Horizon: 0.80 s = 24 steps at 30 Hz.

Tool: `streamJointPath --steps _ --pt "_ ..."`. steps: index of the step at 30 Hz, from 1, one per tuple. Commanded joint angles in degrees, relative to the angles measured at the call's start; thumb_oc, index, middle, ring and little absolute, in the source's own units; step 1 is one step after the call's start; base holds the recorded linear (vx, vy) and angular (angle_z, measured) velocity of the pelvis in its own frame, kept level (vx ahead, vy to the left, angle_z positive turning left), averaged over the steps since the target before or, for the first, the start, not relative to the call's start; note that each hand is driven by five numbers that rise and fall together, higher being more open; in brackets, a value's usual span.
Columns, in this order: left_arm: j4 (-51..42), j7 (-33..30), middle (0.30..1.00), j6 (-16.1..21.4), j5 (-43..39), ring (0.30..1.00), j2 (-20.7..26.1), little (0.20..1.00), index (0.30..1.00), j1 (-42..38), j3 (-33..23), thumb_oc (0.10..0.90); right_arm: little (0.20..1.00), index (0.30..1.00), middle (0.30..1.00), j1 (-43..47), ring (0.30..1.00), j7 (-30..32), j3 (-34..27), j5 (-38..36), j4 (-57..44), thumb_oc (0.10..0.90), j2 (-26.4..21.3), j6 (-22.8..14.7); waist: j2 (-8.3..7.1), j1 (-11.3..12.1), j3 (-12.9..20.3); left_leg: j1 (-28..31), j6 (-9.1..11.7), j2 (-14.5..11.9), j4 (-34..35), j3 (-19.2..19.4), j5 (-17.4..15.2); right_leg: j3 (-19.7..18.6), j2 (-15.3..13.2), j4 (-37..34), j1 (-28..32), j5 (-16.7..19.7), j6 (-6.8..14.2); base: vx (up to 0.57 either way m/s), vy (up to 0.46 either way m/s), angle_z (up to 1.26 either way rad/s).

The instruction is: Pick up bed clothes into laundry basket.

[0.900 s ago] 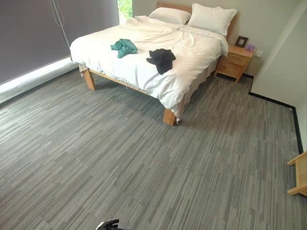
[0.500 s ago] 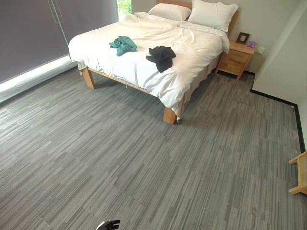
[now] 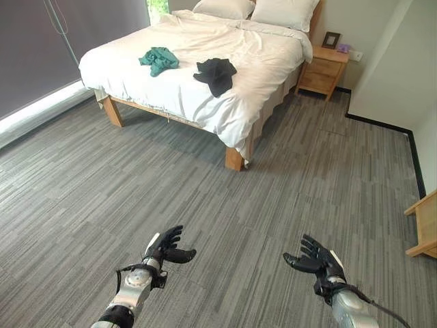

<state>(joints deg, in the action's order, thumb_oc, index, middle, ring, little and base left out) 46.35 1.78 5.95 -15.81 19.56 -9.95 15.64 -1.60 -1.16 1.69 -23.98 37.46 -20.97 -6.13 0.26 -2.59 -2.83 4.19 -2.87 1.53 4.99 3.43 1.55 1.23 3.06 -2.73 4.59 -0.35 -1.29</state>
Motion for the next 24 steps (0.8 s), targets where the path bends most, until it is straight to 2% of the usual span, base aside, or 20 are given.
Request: streamJointPath --steps 1,24 --pt "-2.6 -0.9 0.900 3.6 -2.7 0.900 1.0 0.900 0.900 -3.8 -0.1 0.800 0.900 0.900 0.900 -1.9 0.900 0.8 -2.4 0.1 -6.0 0.800 -3.1 -3.7 -1.18 0.2 3.4 -0.2 4.4 -2.4 -0.1 0.9 -2.5 0.4 -6.4 2.5 -4.4 -0.7 9.7 0.00 0.000 0.00" --pt "-2.7 -0.9 0.900 3.5 -2.7 0.900 1.0 0.900 0.900 -3.7 -0.1 0.800 0.900 0.900 0.900 -2.0 0.900 0.8 -2.5 0.1 -6.1 0.800 -3.0 -3.7 -1.20 0.2 3.4 -0.2 4.4 -2.4 -0.1 0.9 -2.5 0.4 -6.4 2.5 -4.4 -0.7 9.7 0.00 0.000 0.00"
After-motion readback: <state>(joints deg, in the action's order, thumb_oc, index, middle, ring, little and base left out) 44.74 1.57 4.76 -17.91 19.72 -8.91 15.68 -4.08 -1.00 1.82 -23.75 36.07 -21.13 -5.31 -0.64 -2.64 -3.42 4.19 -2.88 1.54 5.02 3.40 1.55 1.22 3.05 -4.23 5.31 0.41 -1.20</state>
